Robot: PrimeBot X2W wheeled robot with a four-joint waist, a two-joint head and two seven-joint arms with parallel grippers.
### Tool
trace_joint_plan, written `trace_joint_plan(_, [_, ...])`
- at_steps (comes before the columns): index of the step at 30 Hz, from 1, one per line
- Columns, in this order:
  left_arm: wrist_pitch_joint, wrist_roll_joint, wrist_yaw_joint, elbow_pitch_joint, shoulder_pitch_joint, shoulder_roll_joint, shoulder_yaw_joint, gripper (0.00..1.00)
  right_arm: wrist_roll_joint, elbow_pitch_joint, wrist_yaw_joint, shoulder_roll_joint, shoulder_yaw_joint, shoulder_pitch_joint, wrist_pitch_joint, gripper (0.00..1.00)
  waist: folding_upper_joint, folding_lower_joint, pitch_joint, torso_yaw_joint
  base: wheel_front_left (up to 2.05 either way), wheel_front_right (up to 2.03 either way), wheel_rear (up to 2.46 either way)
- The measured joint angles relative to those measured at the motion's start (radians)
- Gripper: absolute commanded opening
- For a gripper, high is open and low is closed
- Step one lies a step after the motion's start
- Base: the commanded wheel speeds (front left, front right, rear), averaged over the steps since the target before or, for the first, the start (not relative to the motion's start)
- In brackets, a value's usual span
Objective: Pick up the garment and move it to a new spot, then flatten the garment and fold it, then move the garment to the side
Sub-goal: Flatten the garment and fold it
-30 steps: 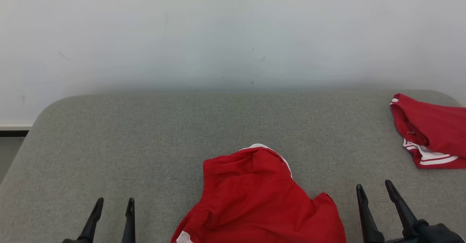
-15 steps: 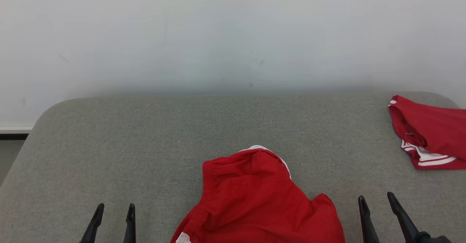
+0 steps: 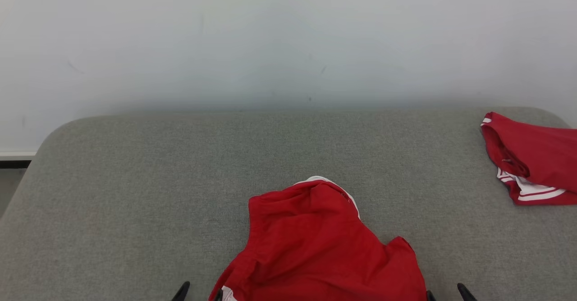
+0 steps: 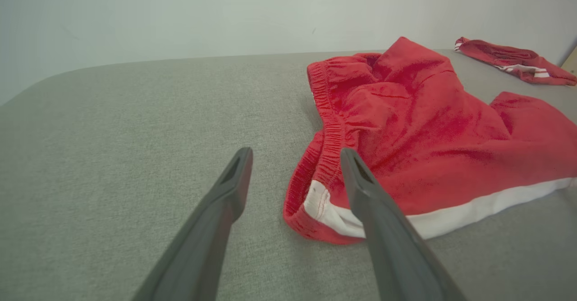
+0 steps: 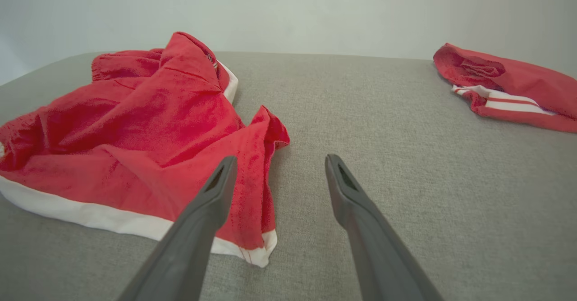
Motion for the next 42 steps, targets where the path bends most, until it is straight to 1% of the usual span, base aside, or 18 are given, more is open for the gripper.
trace_joint_plan(4, [0.000,-0.002,-0.008,0.072,-0.037,0.002,-0.051,1.00,0.021,0.074,0.000,-0.012,0.047,0.001,0.000,1.00,0.0000,0.0000,0.014,-0.004,0.00,0.00,0.00])
trace_joint_plan(7, [0.000,-0.010,-0.010,0.122,-0.069,0.003,-0.081,1.00,0.036,0.119,0.000,-0.007,0.064,-0.003,0.000,1.00,0.0000,0.0000,0.025,-0.008,0.00,0.00,0.00])
trace_joint_plan(10, [0.000,-0.018,-0.015,0.184,-0.102,0.012,-0.115,1.00,0.052,0.178,0.000,-0.002,0.109,-0.033,0.000,1.00,0.0000,0.0000,0.036,-0.020,0.00,0.00,0.00])
trace_joint_plan(16, [0.000,-0.036,-0.016,0.230,-0.140,0.017,-0.137,1.00,0.079,0.249,0.000,0.011,0.147,-0.093,0.000,1.00,0.0000,0.0000,0.049,-0.040,0.00,0.00,0.00])
trace_joint_plan(20, [0.000,-0.058,-0.016,0.274,-0.160,0.019,-0.174,1.00,0.095,0.293,0.000,0.019,0.174,-0.115,0.000,1.00,0.0001,0.0000,0.054,-0.043,0.00,0.00,0.00])
trace_joint_plan(26, [0.000,-0.091,-0.016,0.326,-0.188,0.018,-0.198,1.00,0.113,0.333,0.000,0.032,0.197,-0.149,0.000,1.00,0.0001,0.0001,0.060,-0.044,0.00,0.00,0.00])
trace_joint_plan(27, [0.000,-0.096,-0.016,0.332,-0.190,0.018,-0.202,1.00,0.114,0.337,0.000,0.033,0.201,-0.150,0.000,0.95,0.0000,0.0000,0.061,-0.043,0.00,0.00,0.00])
trace_joint_plan(28, [0.000,-0.101,-0.016,0.336,-0.193,0.018,-0.206,1.00,0.116,0.340,0.000,0.034,0.202,-0.152,0.000,0.83,0.0000,0.0001,0.062,-0.042,0.00,0.00,0.00])
trace_joint_plan(29, [0.000,-0.107,-0.016,0.339,-0.196,0.016,-0.209,0.65,0.119,0.342,0.000,0.034,0.202,-0.155,0.000,0.45,0.0001,0.0000,0.062,-0.040,0.00,0.00,0.00])
trace_joint_plan(30, [0.000,-0.114,-0.016,0.343,-0.197,0.015,-0.212,0.35,0.121,0.339,0.000,0.034,0.203,-0.160,0.000,0.12,0.0000,0.0001,0.062,-0.039,0.00,0.00,0.00])
trace_joint_plan(31, [0.000,-0.125,-0.016,0.347,-0.199,0.015,-0.215,0.00,0.122,0.337,0.000,0.034,0.205,-0.164,0.000,0.00,0.0001,0.0001,0.062,-0.039,0.00,0.00,0.00])
trace_joint_plan(35, [0.000,-0.142,-0.016,0.349,-0.202,0.015,-0.221,0.00,0.123,0.313,0.000,0.024,0.227,-0.165,0.000,0.00,0.0001,0.0000,0.060,-0.038,0.00,0.00,0.00])
trace_joint_plan(39, [0.000,-0.163,-0.016,0.291,-0.198,0.017,-0.202,0.00,0.123,0.223,0.000,-0.001,0.249,-0.169,0.000,0.00,0.0001,0.0000,0.058,-0.042,0.00,0.00,0.00])
trace_joint_plan(42, [0.000,-0.174,-0.016,0.229,-0.196,0.030,-0.186,0.00,0.127,0.150,0.000,-0.029,0.253,-0.182,0.000,0.00,0.0001,0.0000,0.059,-0.047,0.00,0.00,0.00])
